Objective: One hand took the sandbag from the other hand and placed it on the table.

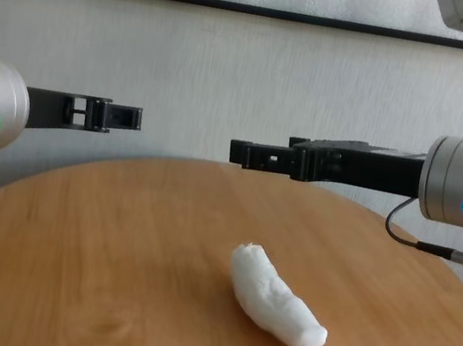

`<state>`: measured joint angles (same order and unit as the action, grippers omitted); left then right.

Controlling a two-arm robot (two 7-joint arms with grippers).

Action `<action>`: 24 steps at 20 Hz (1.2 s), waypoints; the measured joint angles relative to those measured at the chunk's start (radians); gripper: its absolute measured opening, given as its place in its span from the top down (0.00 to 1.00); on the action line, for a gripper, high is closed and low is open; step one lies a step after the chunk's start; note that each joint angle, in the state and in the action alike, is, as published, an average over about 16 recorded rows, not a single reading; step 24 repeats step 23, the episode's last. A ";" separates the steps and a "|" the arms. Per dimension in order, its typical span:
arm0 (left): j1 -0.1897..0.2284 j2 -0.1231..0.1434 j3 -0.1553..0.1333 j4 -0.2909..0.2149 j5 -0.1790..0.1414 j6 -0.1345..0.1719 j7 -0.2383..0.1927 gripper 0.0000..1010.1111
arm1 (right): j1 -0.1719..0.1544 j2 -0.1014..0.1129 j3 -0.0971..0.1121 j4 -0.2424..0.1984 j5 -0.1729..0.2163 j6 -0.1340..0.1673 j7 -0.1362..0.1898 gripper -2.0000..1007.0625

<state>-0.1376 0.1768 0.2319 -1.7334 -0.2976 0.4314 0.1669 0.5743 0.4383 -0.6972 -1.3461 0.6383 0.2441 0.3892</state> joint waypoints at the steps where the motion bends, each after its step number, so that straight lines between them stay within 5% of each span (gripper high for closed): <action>1: 0.000 0.000 -0.001 0.000 0.001 0.001 -0.002 0.01 | -0.001 -0.001 0.001 0.000 0.000 0.002 0.001 0.01; 24: 0.000 0.000 -0.001 -0.002 0.003 0.004 -0.004 0.01 | -0.005 0.000 0.004 -0.003 0.001 0.005 0.000 0.01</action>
